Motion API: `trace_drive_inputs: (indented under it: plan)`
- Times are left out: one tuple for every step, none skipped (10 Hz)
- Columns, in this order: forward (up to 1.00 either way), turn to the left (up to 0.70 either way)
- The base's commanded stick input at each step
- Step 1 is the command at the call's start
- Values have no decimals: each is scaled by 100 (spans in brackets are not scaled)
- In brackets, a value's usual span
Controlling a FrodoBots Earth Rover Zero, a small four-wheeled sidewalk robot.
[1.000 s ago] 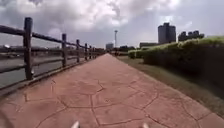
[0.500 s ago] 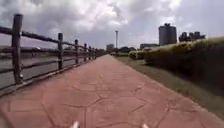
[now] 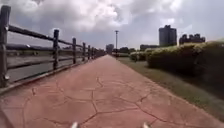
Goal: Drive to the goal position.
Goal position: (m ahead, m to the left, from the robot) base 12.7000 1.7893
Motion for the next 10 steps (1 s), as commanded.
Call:
trace_drive_inputs:
  plan:
    - [70,0]
    - [70,0]
    - [70,0]
    - [70,0]
    - [70,0]
    - [70,0]
    - [70,0]
    - [70,0]
    - [70,0]
    - [70,0]
